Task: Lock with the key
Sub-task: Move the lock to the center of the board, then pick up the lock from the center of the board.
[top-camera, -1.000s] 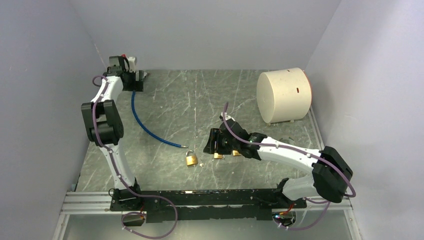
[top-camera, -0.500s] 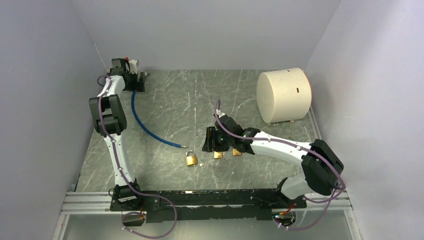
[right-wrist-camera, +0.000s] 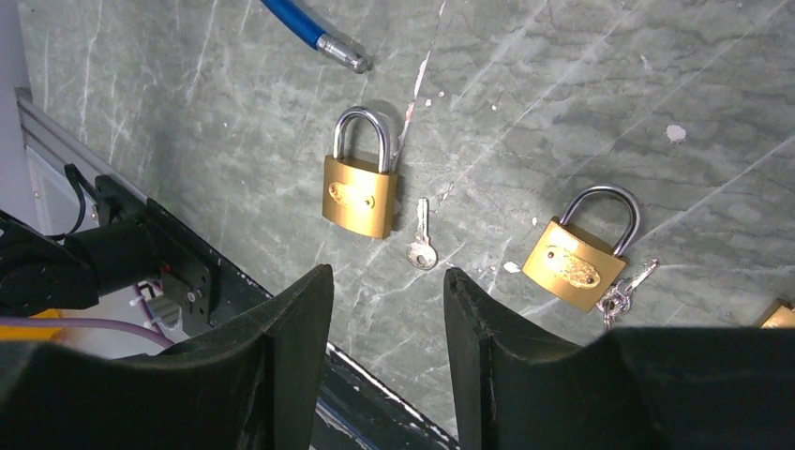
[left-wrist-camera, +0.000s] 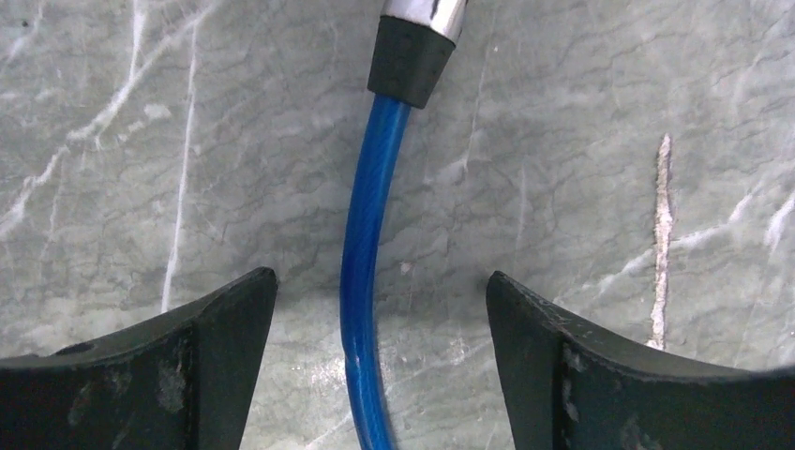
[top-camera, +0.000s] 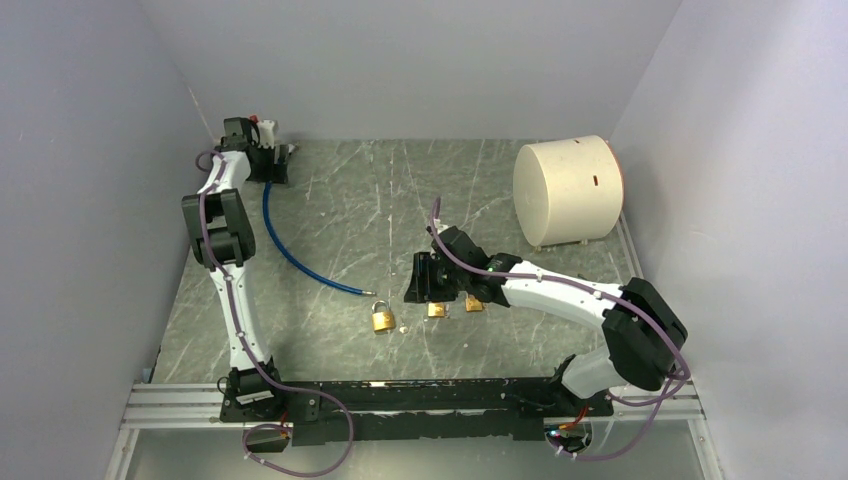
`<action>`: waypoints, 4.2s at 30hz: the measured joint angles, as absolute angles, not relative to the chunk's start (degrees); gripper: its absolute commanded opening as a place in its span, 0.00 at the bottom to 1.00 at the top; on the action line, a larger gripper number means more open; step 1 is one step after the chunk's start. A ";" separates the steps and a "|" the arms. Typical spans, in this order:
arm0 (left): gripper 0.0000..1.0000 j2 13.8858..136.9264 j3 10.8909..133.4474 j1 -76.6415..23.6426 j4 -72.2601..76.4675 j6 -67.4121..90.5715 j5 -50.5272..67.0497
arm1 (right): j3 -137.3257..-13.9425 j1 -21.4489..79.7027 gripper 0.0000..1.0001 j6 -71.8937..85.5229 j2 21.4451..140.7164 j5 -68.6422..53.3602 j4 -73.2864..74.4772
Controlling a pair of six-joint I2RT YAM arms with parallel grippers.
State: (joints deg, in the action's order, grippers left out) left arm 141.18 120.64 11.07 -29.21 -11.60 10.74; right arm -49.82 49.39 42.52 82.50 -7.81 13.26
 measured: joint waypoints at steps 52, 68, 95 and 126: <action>0.02 124.20 93.58 15.81 -33.63 24.27 11.86 | -51.51 48.84 0.51 46.98 84.44 -10.72 13.04; 0.03 111.42 70.94 9.54 -23.31 38.98 17.28 | -51.83 48.84 0.55 48.10 86.61 -7.86 14.70; 0.82 83.88 49.67 3.57 -26.65 41.15 10.79 | -77.78 49.50 0.59 33.54 105.78 -6.94 14.37; 0.87 44.10 46.74 3.62 -46.65 39.88 -9.91 | -114.83 58.33 0.48 8.34 137.58 3.11 27.40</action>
State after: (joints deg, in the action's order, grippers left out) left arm 44.10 46.74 3.62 -46.65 39.88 -9.91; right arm -114.83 58.33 8.34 137.58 3.11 27.40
